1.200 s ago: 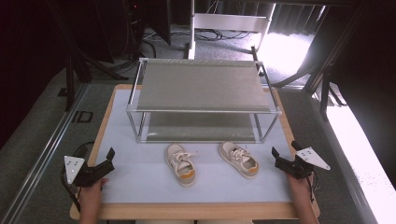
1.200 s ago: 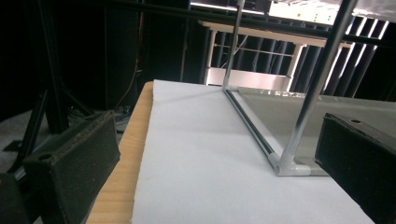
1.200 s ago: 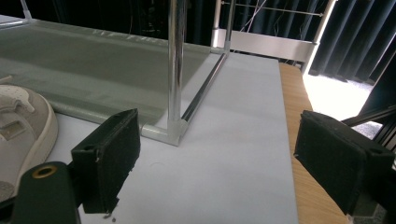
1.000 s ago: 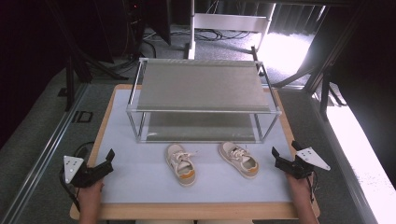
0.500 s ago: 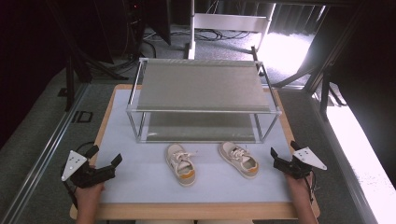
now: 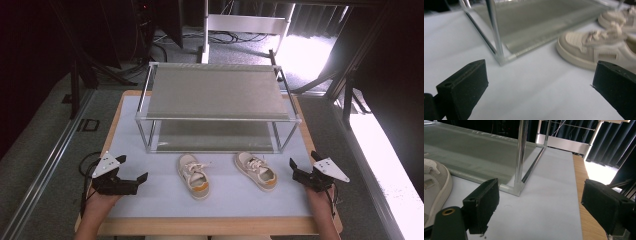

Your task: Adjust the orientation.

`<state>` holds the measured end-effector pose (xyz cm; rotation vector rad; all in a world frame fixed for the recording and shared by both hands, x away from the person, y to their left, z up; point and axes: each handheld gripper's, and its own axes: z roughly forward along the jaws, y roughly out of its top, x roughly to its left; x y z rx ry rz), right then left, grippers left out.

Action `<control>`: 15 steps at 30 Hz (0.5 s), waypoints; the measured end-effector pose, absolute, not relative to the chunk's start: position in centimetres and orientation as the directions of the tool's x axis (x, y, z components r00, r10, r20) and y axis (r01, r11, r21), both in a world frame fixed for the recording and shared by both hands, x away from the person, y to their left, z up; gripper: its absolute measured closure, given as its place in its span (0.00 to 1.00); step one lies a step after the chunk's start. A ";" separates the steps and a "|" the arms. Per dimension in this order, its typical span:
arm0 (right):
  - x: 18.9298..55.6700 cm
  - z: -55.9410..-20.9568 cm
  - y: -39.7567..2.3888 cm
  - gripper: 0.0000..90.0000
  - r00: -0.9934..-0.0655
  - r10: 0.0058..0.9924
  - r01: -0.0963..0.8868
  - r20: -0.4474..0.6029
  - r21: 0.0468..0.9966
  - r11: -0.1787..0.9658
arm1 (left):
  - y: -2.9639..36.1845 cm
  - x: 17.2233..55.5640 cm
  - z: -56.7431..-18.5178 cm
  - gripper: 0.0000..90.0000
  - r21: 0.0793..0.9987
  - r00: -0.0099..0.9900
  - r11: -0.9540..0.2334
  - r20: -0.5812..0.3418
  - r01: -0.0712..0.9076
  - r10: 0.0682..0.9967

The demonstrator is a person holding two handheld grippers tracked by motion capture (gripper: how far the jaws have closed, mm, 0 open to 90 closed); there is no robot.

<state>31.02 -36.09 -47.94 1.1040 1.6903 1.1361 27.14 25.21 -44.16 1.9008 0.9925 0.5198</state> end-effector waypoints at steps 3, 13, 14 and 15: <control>31.0 -47.9 -36.1 0.16 -0.299 0.943 0.223 -0.145 0.951 0.216 | 25.2 27.5 -44.3 0.00 0.826 0.611 -0.320 -0.038 0.465 0.791; 31.0 -47.9 -36.0 0.16 -0.298 0.943 0.223 -0.146 0.950 0.218 | 25.7 27.8 -44.1 0.00 0.658 0.667 -0.508 0.013 0.555 0.745; 31.0 -47.9 -36.0 0.16 -0.298 0.943 0.223 -0.147 0.950 0.218 | 26.0 27.8 -43.9 0.00 0.655 0.665 -0.506 0.007 0.562 0.747; 31.0 -48.0 -36.0 0.16 -0.298 0.943 0.223 -0.148 0.950 0.219 | 26.3 27.8 -43.8 0.00 0.646 0.663 -0.508 0.003 0.570 0.748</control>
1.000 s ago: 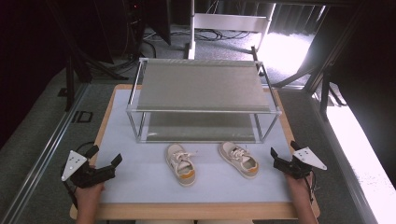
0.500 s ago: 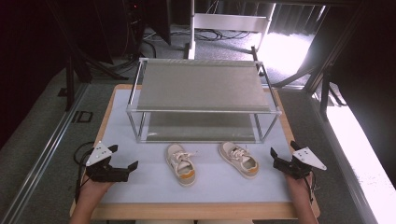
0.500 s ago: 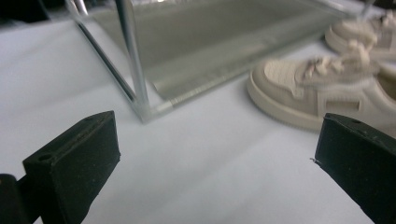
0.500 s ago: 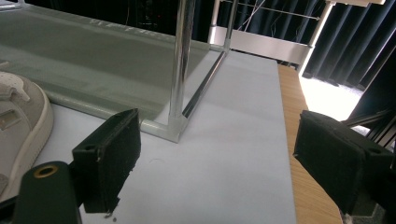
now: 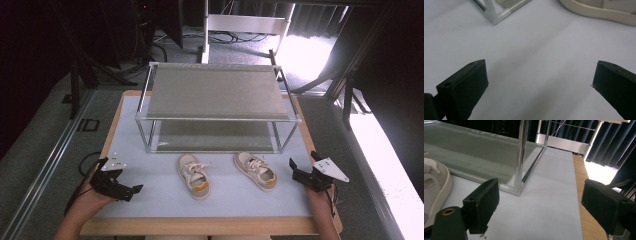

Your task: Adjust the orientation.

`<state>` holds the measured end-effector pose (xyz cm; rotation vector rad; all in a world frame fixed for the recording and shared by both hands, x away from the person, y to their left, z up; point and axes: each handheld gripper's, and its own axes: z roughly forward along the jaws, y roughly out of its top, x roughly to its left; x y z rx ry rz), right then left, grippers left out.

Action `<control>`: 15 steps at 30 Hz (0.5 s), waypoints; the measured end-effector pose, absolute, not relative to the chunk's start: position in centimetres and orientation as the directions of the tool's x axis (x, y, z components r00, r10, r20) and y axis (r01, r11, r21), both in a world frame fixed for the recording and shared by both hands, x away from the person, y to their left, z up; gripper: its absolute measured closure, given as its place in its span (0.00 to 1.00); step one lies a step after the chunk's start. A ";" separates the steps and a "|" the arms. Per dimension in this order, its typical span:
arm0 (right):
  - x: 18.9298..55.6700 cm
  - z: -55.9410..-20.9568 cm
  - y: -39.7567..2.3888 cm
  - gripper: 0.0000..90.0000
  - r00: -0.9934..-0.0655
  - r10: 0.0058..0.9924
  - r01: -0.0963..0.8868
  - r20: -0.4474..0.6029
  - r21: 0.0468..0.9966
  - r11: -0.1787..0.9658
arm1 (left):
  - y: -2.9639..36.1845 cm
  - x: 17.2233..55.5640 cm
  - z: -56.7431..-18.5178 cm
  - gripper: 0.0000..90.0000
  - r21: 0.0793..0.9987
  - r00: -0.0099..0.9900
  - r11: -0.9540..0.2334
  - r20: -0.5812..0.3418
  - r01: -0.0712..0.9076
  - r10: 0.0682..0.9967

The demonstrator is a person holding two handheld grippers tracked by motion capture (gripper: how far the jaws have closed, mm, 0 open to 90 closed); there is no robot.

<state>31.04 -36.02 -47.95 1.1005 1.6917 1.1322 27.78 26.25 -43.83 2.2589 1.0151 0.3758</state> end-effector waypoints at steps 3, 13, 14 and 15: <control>31.1 -48.0 -36.0 0.16 -0.299 0.943 0.224 -0.149 0.949 0.221 | 26.8 27.8 -43.8 0.00 0.590 0.673 -0.544 0.001 0.597 0.740; 31.1 -47.9 -36.0 0.16 -0.296 0.944 0.227 -0.150 0.948 0.222 | 27.0 27.4 -43.3 0.00 0.354 0.724 -0.683 0.021 0.639 0.689; 31.1 -48.0 -36.0 0.16 -0.296 0.943 0.227 -0.150 0.948 0.223 | 27.0 27.4 -43.3 0.00 0.354 0.724 -0.683 0.021 0.639 0.689; 31.1 -48.0 -36.0 0.16 -0.296 0.943 0.228 -0.152 0.947 0.225 | 26.7 27.2 -43.5 0.03 0.272 0.748 -0.726 0.033 0.631 0.663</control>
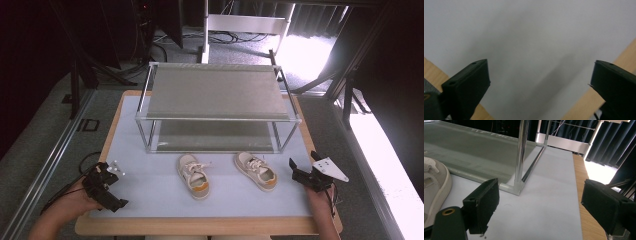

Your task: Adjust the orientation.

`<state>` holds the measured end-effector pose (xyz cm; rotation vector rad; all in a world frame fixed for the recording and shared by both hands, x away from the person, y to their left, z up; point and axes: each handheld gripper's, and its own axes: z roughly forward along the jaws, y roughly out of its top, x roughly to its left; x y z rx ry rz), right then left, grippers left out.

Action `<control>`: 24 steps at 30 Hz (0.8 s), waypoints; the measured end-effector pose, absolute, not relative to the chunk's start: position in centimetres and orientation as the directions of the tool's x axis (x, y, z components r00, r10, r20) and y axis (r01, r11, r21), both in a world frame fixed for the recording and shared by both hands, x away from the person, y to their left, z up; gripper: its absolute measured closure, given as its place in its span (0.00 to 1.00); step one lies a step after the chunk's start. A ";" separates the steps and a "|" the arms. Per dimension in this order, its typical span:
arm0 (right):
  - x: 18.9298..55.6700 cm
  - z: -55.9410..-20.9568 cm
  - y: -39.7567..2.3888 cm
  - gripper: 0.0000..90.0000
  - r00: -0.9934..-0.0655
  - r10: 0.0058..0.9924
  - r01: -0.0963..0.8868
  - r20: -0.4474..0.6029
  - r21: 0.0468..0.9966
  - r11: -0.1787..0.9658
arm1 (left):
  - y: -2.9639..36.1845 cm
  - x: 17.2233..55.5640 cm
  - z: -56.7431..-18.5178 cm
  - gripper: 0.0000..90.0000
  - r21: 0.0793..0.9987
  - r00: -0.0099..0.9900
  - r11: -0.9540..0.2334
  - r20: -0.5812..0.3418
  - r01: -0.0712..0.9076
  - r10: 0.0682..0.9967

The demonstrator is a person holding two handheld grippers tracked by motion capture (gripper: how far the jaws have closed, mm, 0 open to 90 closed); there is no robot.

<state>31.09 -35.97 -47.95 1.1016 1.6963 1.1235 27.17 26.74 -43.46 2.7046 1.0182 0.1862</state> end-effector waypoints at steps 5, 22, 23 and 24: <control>31.1 -47.9 -36.0 0.16 -0.296 0.943 0.230 -0.151 0.947 0.224 | 26.4 27.2 -43.3 0.03 0.194 0.753 -0.743 0.031 0.640 0.657; 31.1 -48.0 -35.9 0.16 -0.296 0.942 0.228 -0.159 0.946 0.231 | 22.9 27.9 -42.0 0.04 0.198 0.812 -0.796 -0.004 0.572 0.583; 31.1 -48.0 -35.9 0.16 -0.296 0.942 0.228 -0.158 0.946 0.231 | 22.5 28.0 -41.8 0.04 0.202 0.816 -0.799 -0.002 0.567 0.579; 31.1 -48.0 -35.9 0.16 -0.296 0.942 0.229 -0.158 0.946 0.230 | 22.2 28.0 -41.7 0.04 0.207 0.818 -0.800 -0.002 0.563 0.575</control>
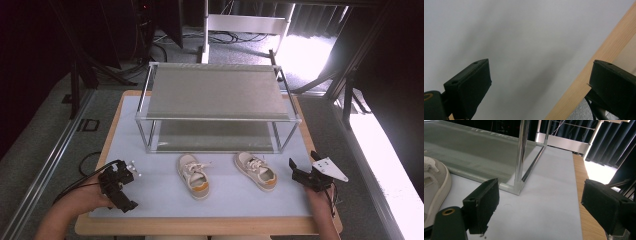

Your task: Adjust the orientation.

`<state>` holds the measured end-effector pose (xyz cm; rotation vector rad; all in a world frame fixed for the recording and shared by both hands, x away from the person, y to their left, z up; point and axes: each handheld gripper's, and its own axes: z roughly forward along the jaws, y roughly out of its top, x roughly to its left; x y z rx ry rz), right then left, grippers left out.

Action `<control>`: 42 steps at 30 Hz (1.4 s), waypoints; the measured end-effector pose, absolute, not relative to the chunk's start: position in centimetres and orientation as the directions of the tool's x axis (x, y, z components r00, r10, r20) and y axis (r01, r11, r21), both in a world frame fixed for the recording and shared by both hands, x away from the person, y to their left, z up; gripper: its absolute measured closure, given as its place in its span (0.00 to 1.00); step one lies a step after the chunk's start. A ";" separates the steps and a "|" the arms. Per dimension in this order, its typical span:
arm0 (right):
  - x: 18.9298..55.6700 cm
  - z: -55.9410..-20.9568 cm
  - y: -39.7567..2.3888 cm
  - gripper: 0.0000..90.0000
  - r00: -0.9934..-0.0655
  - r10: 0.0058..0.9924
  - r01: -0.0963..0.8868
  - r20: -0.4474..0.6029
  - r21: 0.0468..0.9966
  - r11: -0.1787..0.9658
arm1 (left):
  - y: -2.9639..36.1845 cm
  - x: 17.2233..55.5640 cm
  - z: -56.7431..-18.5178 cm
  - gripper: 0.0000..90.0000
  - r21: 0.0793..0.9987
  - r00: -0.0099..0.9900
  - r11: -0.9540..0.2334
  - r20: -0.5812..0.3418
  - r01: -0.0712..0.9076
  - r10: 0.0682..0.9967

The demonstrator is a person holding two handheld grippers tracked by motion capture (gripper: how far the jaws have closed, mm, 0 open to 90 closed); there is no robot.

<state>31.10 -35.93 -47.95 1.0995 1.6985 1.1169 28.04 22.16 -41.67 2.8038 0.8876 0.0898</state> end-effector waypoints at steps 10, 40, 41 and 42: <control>31.1 -48.0 -36.0 0.16 -0.297 0.942 0.228 -0.155 0.947 0.228 | 18.3 28.3 -40.1 0.04 0.230 0.868 -0.843 -0.018 0.487 0.497; 31.1 -47.9 -36.0 0.16 -0.305 0.941 0.227 -0.149 0.948 0.224 | 6.2 29.1 -36.0 0.07 0.277 0.970 -0.931 -0.019 0.238 0.243; 31.1 -47.9 -36.0 0.16 -0.305 0.941 0.228 -0.148 0.948 0.223 | 5.9 29.2 -36.1 0.07 0.280 0.970 -0.930 -0.020 0.238 0.242; 31.1 -47.9 -36.0 0.16 -0.305 0.941 0.228 -0.148 0.948 0.223 | 5.6 29.2 -36.2 0.08 0.281 0.970 -0.929 -0.028 0.240 0.242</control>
